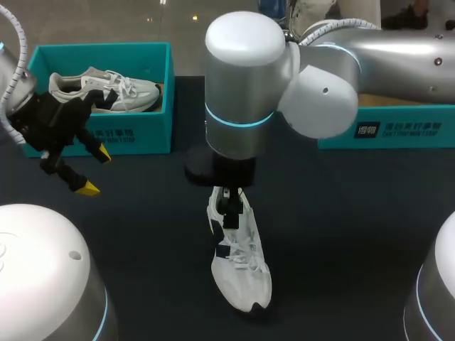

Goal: Take the shoe out of the shoebox, open the shoe tongue, remove and reinsert the insole, then place the shoe into the shoebox

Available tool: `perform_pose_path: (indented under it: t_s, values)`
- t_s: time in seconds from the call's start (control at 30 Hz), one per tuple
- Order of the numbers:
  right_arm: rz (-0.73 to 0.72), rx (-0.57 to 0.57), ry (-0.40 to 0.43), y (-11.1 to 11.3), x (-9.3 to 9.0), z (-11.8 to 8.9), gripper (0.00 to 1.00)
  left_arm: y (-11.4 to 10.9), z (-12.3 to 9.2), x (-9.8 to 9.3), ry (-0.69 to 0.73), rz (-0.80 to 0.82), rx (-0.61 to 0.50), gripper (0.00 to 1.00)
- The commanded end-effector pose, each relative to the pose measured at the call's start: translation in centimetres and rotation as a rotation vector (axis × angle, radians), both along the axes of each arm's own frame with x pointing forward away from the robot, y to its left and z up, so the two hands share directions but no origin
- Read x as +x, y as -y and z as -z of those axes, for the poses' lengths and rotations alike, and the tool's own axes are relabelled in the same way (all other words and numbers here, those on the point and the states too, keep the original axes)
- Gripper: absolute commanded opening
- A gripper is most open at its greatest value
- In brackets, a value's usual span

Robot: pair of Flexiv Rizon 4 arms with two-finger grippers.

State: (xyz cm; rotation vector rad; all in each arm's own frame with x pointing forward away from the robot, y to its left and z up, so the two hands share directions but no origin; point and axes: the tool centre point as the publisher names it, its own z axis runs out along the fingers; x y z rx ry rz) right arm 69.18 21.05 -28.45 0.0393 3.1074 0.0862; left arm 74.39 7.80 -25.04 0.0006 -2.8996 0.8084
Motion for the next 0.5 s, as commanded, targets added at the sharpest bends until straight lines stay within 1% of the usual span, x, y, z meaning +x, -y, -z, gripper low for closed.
perform_pose_path:
  t_s: [0.03, 0.27, 0.33, 0.5]
  values:
    - [-0.186, -0.019, 0.015, -0.1, 0.0, 0.0, 1.0, 0.0, 0.0, 0.0, -0.001, 0.0, 0.002, 1.0]
    - [-0.186, -0.019, 0.015, -0.1, 0.0, 0.0, 1.0, 0.0, 0.0, 0.0, -0.001, 0.0, 0.002, 1.0]
    - [-0.201, -0.048, 0.019, -0.5, 0.6, -0.1, 1.0, 0.0, 0.0, 0.0, -0.001, 0.0, 0.002, 1.0]
    - [-0.23, -0.044, 0.045, -1.1, 2.4, -0.4, 1.0, 0.0, 0.0, 0.0, -0.001, 0.0, 0.002, 1.0]
